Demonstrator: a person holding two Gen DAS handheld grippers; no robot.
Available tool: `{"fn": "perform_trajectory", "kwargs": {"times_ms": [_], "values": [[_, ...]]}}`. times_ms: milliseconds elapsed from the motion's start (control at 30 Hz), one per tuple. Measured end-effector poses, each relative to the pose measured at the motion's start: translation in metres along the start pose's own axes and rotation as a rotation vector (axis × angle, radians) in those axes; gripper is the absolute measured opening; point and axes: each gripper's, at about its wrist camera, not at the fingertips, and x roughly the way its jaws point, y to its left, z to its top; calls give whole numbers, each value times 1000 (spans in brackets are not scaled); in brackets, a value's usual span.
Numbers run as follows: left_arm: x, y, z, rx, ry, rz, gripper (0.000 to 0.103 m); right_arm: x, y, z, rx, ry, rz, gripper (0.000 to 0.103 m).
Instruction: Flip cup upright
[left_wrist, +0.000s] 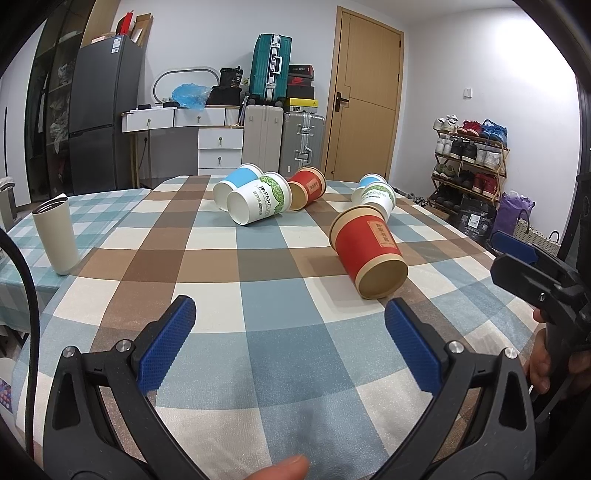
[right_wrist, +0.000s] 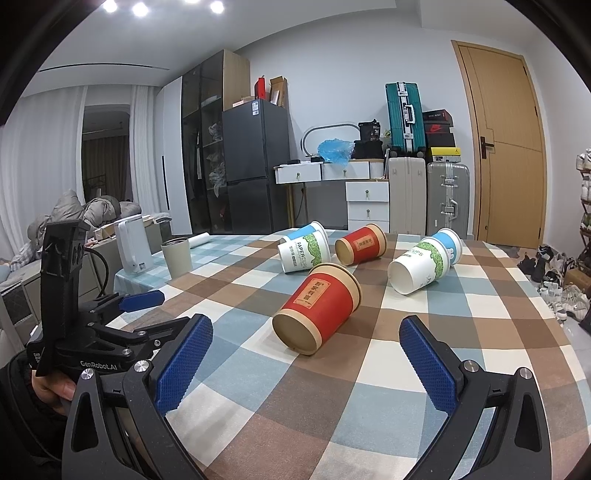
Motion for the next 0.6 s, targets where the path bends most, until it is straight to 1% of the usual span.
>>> {"fn": "perform_trajectory", "kwargs": {"times_ms": [200,233,433,600], "values": [[0,0,0,1,0,1,102,-1,1,1,-4,0,0,103],[0,0,0,1,0,1,102,1,-4,0,-4,0,1,103],[0,0,0,4,0,5,102,1,-3,0,-2,3,0,103],[0,0,0,2,1,4,102,1,-11,-1,4,6,-3,103]]}}
